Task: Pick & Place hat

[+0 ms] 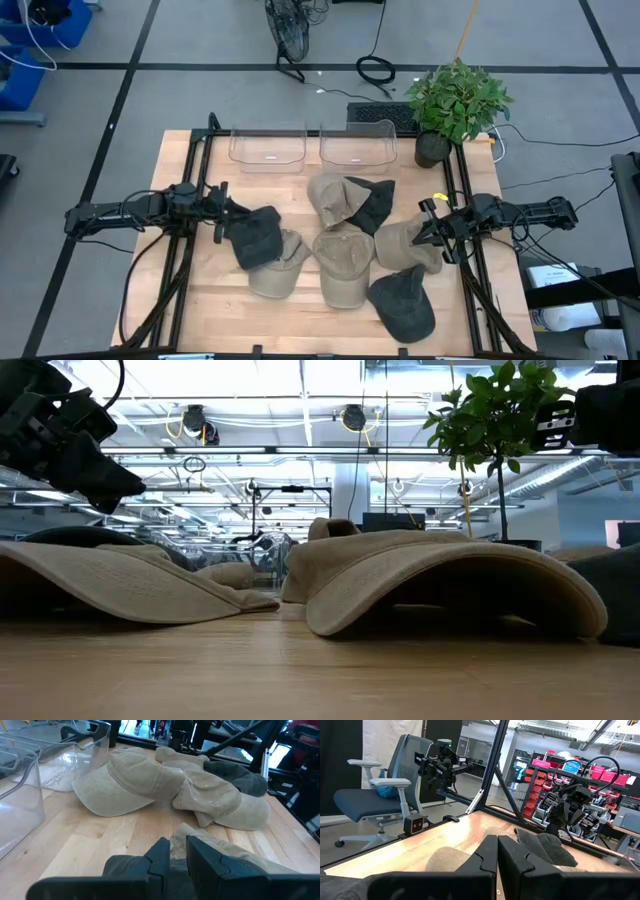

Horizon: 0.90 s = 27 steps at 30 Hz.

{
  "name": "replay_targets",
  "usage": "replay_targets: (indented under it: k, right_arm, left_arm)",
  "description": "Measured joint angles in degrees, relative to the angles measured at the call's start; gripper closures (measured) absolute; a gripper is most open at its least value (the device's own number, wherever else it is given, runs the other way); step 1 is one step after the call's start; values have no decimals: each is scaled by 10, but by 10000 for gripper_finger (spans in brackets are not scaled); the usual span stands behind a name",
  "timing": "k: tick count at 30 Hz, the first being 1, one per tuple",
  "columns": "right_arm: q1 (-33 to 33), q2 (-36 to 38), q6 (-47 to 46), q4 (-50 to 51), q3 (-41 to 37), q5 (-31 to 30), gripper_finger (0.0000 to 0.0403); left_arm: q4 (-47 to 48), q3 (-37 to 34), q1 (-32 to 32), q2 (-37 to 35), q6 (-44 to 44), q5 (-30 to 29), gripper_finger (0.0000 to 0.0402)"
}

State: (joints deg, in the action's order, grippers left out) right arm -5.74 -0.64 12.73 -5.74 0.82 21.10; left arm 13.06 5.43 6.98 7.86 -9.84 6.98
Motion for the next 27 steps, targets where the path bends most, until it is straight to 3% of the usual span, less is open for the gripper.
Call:
replay_targets:
  k: [27]
  right_arm:
    - [0, 0, -16, -1, 0, 1, 403]
  left_arm:
    - [0, 0, 0, 0, 0, 0, 332]
